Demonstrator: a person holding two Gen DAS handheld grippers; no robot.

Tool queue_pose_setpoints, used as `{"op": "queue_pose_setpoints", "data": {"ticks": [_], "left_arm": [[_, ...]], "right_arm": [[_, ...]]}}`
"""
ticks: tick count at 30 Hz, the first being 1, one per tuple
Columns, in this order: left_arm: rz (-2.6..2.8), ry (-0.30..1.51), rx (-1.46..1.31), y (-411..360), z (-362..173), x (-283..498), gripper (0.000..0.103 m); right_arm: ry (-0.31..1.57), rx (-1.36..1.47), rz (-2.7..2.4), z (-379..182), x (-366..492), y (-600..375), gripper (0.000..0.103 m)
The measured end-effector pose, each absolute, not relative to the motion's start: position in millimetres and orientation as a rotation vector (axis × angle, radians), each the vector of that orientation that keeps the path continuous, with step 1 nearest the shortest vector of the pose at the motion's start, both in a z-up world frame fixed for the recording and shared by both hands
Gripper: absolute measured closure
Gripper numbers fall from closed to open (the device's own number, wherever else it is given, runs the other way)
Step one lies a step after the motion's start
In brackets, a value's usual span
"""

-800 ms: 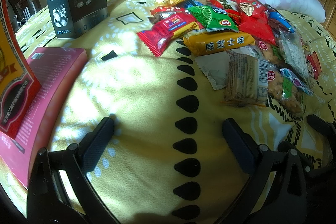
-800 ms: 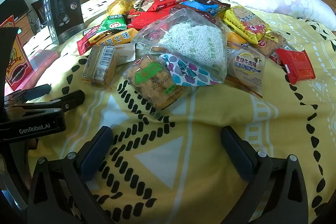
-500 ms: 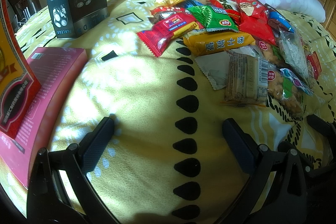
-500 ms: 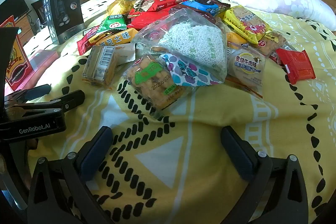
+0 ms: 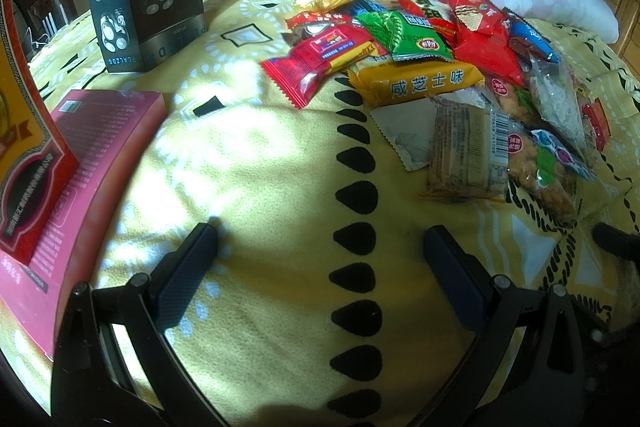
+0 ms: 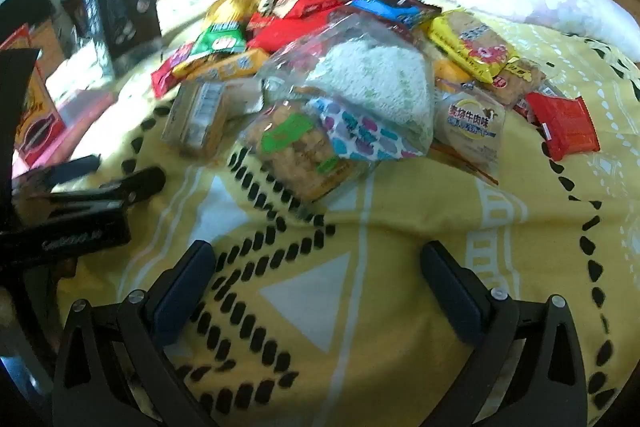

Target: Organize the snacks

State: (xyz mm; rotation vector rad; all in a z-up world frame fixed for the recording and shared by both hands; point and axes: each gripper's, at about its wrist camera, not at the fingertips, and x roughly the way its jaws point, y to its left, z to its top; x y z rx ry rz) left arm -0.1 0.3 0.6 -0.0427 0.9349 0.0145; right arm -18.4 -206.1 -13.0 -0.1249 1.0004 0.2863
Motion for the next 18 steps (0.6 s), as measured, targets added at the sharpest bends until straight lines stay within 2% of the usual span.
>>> {"op": "queue_pose_setpoints", "data": {"ticks": [1, 3, 5, 6, 7, 9, 10, 15, 18], "left_arm": [[0.011, 0.932, -0.047, 0.7, 1.3, -1.3, 0.000], [0.005, 0.926, -0.057, 0.4, 2.1, -0.7, 0.000], [0.004, 0.923, -0.060, 0.7, 3.9, -4.5, 0.000], [0.004, 0.921, -0.060, -0.1, 4.2, -5.0, 0.000], [0.001, 0.921, -0.066, 2.4, 0.3, -5.3, 0.000], [-0.003, 0.919, -0.072, 5.3, 1.3, -6.4, 0.000], [-0.003, 0.918, -0.072, 5.4, 1.5, -6.9, 0.000], [-0.006, 0.915, -0.076, 4.7, 1.5, -8.3, 0.000], [-0.009, 0.910, -0.082, 4.6, 1.2, -9.7, 0.000]], "right_arm": [[1.017, -0.124, 0.289, -8.3, -18.5, -205.6, 0.000], [1.009, -0.050, 0.360, 17.9, -25.8, -208.1, 0.012], [0.949, 0.037, 0.434, 43.7, -24.6, -211.4, 0.019], [0.924, 0.073, 0.463, 56.0, -14.6, -212.3, 0.031], [0.921, 0.086, 0.477, 60.5, -3.6, -213.4, 0.035], [0.890, 0.109, 0.508, 79.6, 45.2, -212.6, 0.057], [0.894, 0.116, 0.510, 85.1, 63.8, -210.8, 0.062], [0.982, 0.049, 0.468, 95.7, 226.0, -170.6, 0.065], [1.123, -0.028, 0.445, 70.8, 312.4, -136.5, 0.065]]}}
